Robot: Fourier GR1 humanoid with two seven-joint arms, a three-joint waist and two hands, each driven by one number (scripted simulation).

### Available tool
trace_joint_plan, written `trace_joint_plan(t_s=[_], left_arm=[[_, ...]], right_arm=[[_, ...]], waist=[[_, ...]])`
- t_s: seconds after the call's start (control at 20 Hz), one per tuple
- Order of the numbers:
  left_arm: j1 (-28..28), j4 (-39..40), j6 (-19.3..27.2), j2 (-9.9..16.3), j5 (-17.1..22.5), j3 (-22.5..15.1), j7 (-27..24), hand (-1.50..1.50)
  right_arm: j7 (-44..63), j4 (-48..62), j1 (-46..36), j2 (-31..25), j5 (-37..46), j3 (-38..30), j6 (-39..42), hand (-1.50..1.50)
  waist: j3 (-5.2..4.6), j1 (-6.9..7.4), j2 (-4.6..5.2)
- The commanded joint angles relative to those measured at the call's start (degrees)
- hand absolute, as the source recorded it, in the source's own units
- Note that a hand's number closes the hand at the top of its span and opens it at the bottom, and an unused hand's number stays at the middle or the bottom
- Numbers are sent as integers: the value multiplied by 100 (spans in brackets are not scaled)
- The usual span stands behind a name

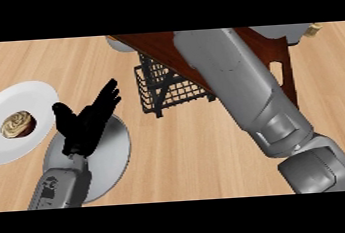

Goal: Pick the bell pepper from the tray and place it in the tiered basket

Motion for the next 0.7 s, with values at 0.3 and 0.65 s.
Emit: trace_joint_plan(t_s=[0.3, 0.65], left_arm=[[389, -129, -12, 206, 29, 243, -28, 0], [683, -454, 74, 136, 42, 207, 51, 0]], right_arm=[[857, -1206, 1166, -924, -70, -86, 381, -150], [976, -2965, 2566, -2401, -926, -251, 2643, -150]], waist=[[9, -446, -136], [14, -541, -165]])
